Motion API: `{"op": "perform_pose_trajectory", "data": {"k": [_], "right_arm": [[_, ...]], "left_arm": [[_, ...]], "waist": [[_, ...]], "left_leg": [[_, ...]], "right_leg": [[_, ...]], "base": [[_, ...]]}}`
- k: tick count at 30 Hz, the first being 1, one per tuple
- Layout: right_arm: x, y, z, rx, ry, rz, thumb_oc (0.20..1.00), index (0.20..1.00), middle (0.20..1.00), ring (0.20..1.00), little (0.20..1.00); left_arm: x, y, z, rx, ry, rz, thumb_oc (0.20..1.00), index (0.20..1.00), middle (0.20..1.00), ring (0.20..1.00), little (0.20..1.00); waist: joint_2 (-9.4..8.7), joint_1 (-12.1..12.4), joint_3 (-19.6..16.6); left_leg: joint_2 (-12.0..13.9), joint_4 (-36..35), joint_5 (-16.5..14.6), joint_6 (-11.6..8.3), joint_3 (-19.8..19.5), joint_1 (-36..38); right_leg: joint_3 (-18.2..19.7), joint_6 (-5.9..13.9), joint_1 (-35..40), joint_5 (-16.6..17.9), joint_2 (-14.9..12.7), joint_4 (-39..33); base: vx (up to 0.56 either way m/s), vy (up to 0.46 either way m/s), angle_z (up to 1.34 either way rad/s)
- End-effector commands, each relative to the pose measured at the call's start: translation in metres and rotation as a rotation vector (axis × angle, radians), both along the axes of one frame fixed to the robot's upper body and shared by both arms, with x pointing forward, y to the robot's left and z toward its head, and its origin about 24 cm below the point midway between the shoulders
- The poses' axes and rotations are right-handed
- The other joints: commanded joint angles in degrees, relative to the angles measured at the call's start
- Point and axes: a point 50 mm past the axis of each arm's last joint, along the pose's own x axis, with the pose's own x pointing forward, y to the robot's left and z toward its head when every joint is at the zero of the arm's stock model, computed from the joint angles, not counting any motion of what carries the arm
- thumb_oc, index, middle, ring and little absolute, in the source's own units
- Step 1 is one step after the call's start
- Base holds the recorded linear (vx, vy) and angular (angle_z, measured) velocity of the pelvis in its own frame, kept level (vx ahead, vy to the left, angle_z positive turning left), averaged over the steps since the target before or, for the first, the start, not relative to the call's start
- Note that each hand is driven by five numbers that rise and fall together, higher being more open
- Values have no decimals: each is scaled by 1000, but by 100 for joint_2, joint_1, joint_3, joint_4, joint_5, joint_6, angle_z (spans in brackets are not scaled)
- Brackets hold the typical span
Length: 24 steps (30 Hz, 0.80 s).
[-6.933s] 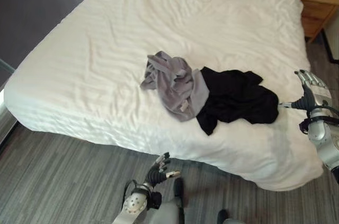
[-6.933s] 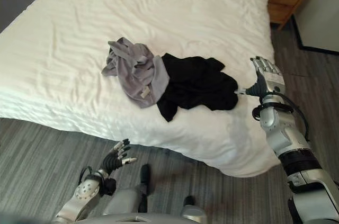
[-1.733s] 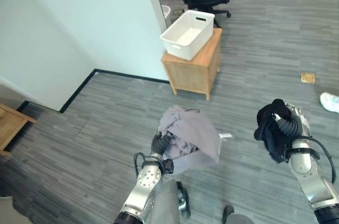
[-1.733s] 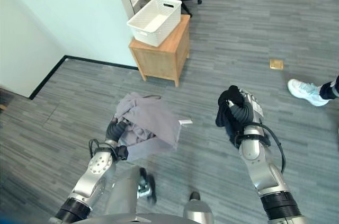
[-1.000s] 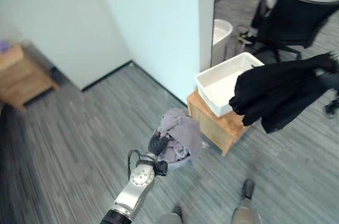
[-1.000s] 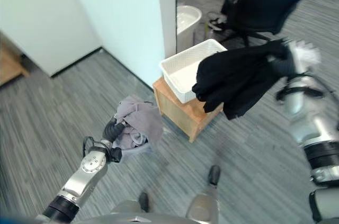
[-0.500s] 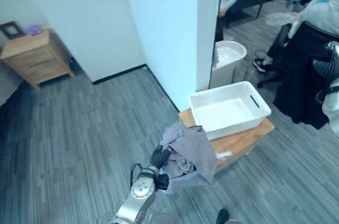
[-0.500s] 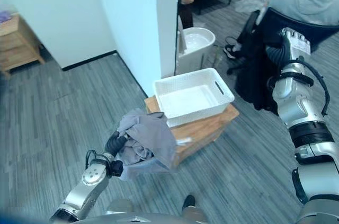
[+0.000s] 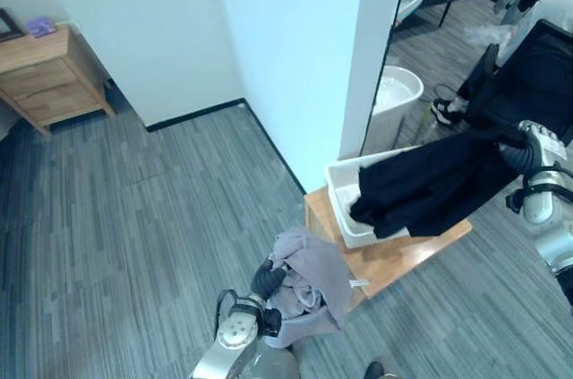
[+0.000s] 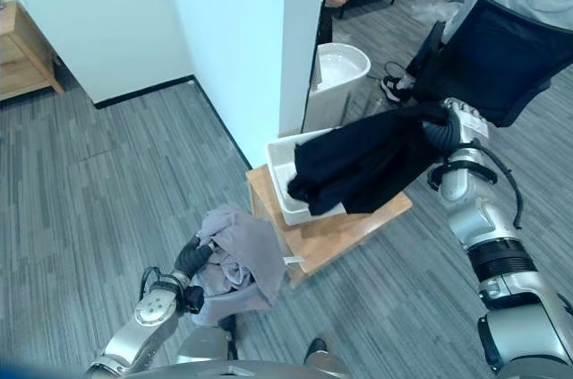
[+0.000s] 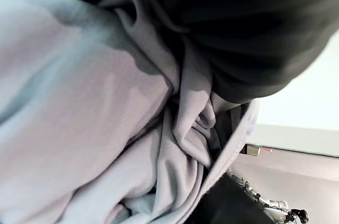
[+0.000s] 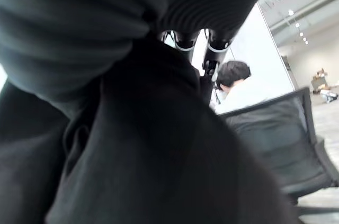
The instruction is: Pick up bed clothes into laundry basket.
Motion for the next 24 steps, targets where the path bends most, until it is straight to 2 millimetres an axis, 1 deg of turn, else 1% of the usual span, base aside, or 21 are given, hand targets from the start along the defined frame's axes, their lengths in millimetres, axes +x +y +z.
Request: {"op": "perform_pose_trajectory", "data": {"k": [1, 2, 3, 4, 9, 13, 15, 17, 20, 21, 23, 24], "right_arm": [[20, 9, 73, -107, -211, 35, 200, 200, 200, 200, 200], [23, 13, 78, -106, -225, 46, 200, 200, 200, 200, 200], [23, 13, 78, -107, -225, 46, 200, 200, 200, 200, 200], [29, 16, 85, -129, -224, 57, 200, 200, 200, 200, 200], [32, 14, 104, -172, -252, 41, 200, 200, 200, 200, 200], [33, 14, 104, -156, -262, 41, 200, 200, 200, 200, 200], [33, 15, 93, -137, -236, 48, 200, 200, 200, 200, 200], [32, 13, 71, -111, -165, 52, 200, 200, 200, 200, 200], [27, 9, 25, -11, -29, 51, 200, 200, 200, 200, 200], [23, 6, 6, 18, 28, 37, 1000, 1000, 1000, 1000, 1000], [17, 3, -18, 25, 124, 34, 1000, 1000, 1000, 1000, 1000], [17, 3, -19, 25, 125, 34, 1000, 1000, 1000, 1000, 1000]], "left_arm": [[11, -21, 26, -120, -134, -55, 200, 200, 200, 200, 200], [11, -22, 25, -122, -129, -56, 200, 200, 200, 200, 200], [11, -22, 25, -122, -129, -56, 200, 200, 200, 200, 200], [10, -22, 22, -124, -118, -65, 200, 200, 200, 200, 200], [7, -20, 21, -119, -112, -69, 200, 200, 200, 200, 200], [11, -18, 23, -114, -125, -59, 200, 200, 200, 200, 200], [12, -18, 24, -114, -132, -55, 200, 200, 200, 200, 200], [13, -18, 24, -114, -138, -56, 200, 200, 200, 200, 200], [13, -22, 26, -119, -149, -73, 200, 200, 200, 200, 200], [14, -23, 28, -118, -156, -83, 200, 200, 200, 200, 200], [16, -23, 31, -105, -172, -103, 200, 200, 200, 200, 200], [15, -23, 31, -105, -171, -104, 200, 200, 200, 200, 200]], "waist": [[34, 282, -177], [34, 299, -163], [35, 296, -164], [12, 378, -123], [-8, 502, -62], [19, 551, -7], [43, 572, 20], [63, 577, 48], [91, 564, 83], [106, 547, 99], [127, 523, 131], [126, 524, 126]], "left_leg": [[521, 121, -93, -529, 22, 144], [525, 103, -72, -532, 18, 108], [526, 103, -71, -531, 18, 105], [533, 52, -33, -562, -8, 12], [518, 34, 22, -589, -99, -173], [486, 35, 40, -593, -172, -304], [471, 37, 42, -587, -199, -352], [456, 35, 33, -580, -223, -374], [435, 32, 29, -571, -254, -404], [426, 30, 27, -568, -258, -413], [410, 29, 28, -568, -259, -437], [409, 29, 27, -568, -261, -438]], "right_leg": [[-230, 164, 73, -555, 151, 431], [-242, 170, 31, -547, 150, 433], [-243, 170, 28, -548, 150, 434], [-334, 203, -32, -516, 147, 383], [-466, 253, -104, -466, 144, 327], [-519, 270, -147, -454, 116, 315], [-555, 276, -161, -457, 102, 320], [-600, 285, -164, -451, 82, 325], [-632, 301, -173, -432, 50, 310], [-642, 304, -182, -420, 33, 305], [-645, 311, -198, -407, 13, 297], [-647, 312, -199, -408, 13, 296]], "base": [[38, 37, 4], [14, 26, 4], [-2, 28, 7], [-1, 25, 4], [2, 17, 16], [-4, 19, 8], [-5, 13, 3], [5, 2, 2], [4, 1, 13], [-8, 0, 10], [-9, -2, 3], [0, 0, 0]]}}
